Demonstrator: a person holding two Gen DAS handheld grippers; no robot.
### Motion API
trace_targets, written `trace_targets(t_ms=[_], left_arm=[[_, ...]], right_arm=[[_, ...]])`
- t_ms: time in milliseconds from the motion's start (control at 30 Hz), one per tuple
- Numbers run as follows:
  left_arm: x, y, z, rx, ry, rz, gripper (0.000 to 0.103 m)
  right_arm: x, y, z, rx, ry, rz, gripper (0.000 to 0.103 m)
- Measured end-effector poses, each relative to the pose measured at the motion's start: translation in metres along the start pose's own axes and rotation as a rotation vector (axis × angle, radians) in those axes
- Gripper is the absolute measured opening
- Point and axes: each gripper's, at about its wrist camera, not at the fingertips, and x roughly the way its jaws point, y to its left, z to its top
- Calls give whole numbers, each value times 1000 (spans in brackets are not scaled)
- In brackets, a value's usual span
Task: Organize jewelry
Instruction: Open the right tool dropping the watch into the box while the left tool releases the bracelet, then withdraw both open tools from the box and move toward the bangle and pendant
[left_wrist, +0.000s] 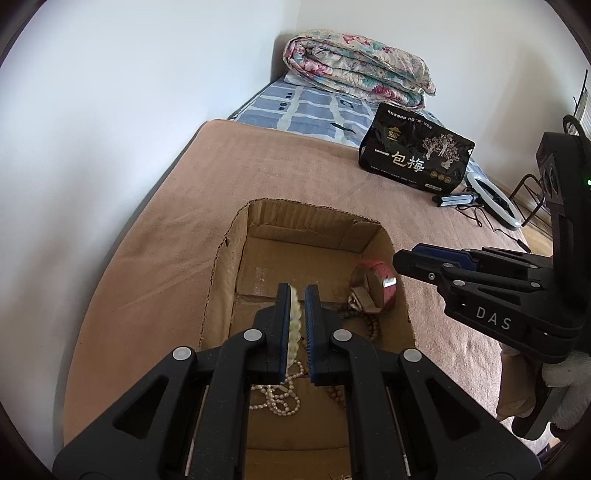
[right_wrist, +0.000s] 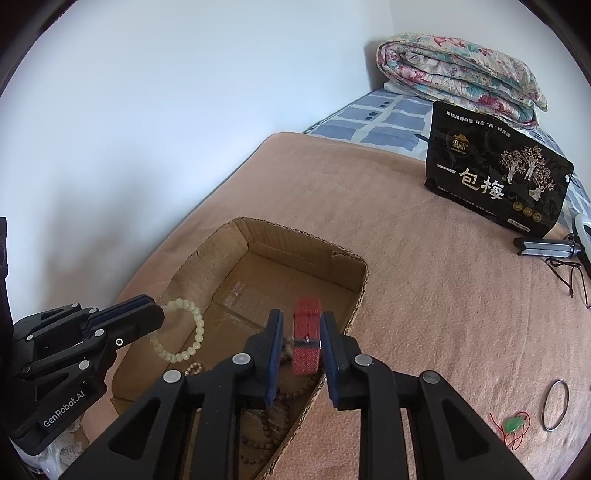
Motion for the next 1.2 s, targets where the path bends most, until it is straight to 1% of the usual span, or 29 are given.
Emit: trace_targets(t_ms=[67, 100, 133, 167, 233, 400, 467, 500, 567, 600, 633, 667, 700, 800, 867, 967, 1200], left_arm=[[0, -1, 0, 1, -2, 3, 6], [1, 0, 0, 1, -3, 6, 9], [1, 0, 0, 1, -4, 7, 18], [0, 0, 0, -1, -8, 7, 28], [-1, 0, 0, -3, -16, 9, 31], [-4, -2, -1, 8, -20, 16, 31], [-5, -3, -1, 16, -22, 20, 31], [-6, -4, -1, 20, -25, 23, 31], [-8, -6, -1, 27, -28, 25, 31], [-9, -8, -1, 29, -29, 25, 31], [-10, -9, -1, 30, -31, 26, 34], [-12, -10, -1, 31, -34, 27, 42], [-13, -11, -1, 31, -40, 25, 45], [-17, -15, 0, 37, -53, 26, 46], [-19, -17, 0, 39, -58, 28, 51], [-23, -23, 1, 51, -69, 31, 53], [-28, -41, 1, 99, -75, 35, 55]], right_arm=[[-3, 2, 0, -11, -12, -12, 36], [-4, 3, 0, -19, -17, -22, 39], [-6, 4, 1, -26, -22, -31, 46], [-7, 5, 0, -31, -27, -41, 56], [-12, 5, 0, -36, -43, -56, 66], [-21, 5, 0, -45, -58, -75, 71], [-25, 5, -2, -48, -67, -82, 77], [-27, 5, -2, -49, -71, -86, 79], [-32, 5, -2, -51, -80, -95, 86], [-34, 4, -3, -53, -85, -99, 87], [-36, 4, -4, -55, -88, -101, 87], [-39, 4, -4, -56, -91, -105, 88], [-41, 4, -5, -58, -93, -111, 89], [-49, 1, -8, -56, -107, -128, 95], [-54, -2, -10, -48, -116, -140, 99], [-63, -7, -13, -29, -129, -162, 103], [-85, -18, -21, -8, -151, -186, 103]])
